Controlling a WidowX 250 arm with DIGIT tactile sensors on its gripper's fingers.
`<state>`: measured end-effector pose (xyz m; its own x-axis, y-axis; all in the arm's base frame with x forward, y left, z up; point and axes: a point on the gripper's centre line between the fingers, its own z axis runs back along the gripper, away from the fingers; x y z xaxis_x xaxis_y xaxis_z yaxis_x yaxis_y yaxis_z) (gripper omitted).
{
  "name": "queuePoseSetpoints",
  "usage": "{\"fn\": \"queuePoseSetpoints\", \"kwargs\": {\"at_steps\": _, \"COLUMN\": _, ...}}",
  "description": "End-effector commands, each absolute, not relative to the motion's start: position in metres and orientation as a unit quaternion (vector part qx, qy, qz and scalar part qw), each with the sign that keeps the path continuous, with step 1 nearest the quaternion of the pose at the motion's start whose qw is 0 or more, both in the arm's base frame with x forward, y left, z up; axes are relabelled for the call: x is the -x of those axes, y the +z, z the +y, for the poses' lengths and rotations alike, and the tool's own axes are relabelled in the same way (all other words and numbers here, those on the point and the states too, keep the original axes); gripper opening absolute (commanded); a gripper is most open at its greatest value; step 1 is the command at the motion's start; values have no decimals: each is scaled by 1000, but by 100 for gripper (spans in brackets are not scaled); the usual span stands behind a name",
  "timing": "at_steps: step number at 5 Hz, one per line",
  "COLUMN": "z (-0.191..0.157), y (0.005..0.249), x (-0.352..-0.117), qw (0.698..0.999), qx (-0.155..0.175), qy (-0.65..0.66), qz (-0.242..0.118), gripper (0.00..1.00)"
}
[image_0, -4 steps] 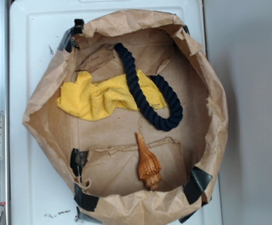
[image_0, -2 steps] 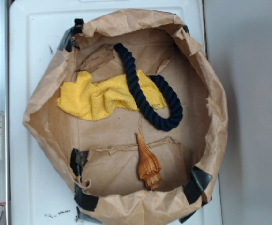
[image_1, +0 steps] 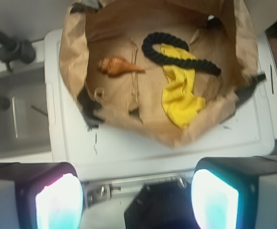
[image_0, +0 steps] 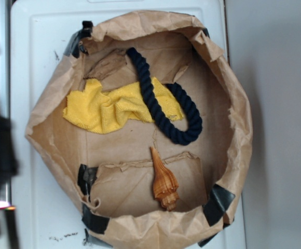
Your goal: Grab the shell.
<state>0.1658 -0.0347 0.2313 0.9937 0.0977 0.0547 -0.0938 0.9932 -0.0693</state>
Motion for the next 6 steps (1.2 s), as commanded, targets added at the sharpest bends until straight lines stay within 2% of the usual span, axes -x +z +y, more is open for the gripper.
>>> {"fn": "queuePoseSetpoints", "kwargs": {"at_steps": 1, "z": -23, "y": 217, "x": -220, "qw": 996, "qx": 45, "qy": -21, "qz": -74, "gripper": 100}}
{"fn": "queuePoseSetpoints", "kwargs": {"at_steps": 2, "z": -7, "y": 186, "x": -254, "qw": 995, "qx": 29, "qy": -72, "qz": -69, "gripper": 100}}
{"fn": "queuePoseSetpoints", "kwargs": {"at_steps": 3, "z": 14, "y": 167, "x": -276, "qw": 992, "qx": 33, "qy": -96, "qz": -73, "gripper": 100}}
{"fn": "queuePoseSetpoints", "kwargs": {"at_steps": 4, "z": 21, "y": 159, "x": -289, "qw": 987, "qx": 21, "qy": -130, "qz": -90, "gripper": 100}}
{"fn": "queuePoseSetpoints", "kwargs": {"at_steps": 6, "z": 21, "y": 159, "x": -289, "qw": 987, "qx": 21, "qy": -130, "qz": -90, "gripper": 100}}
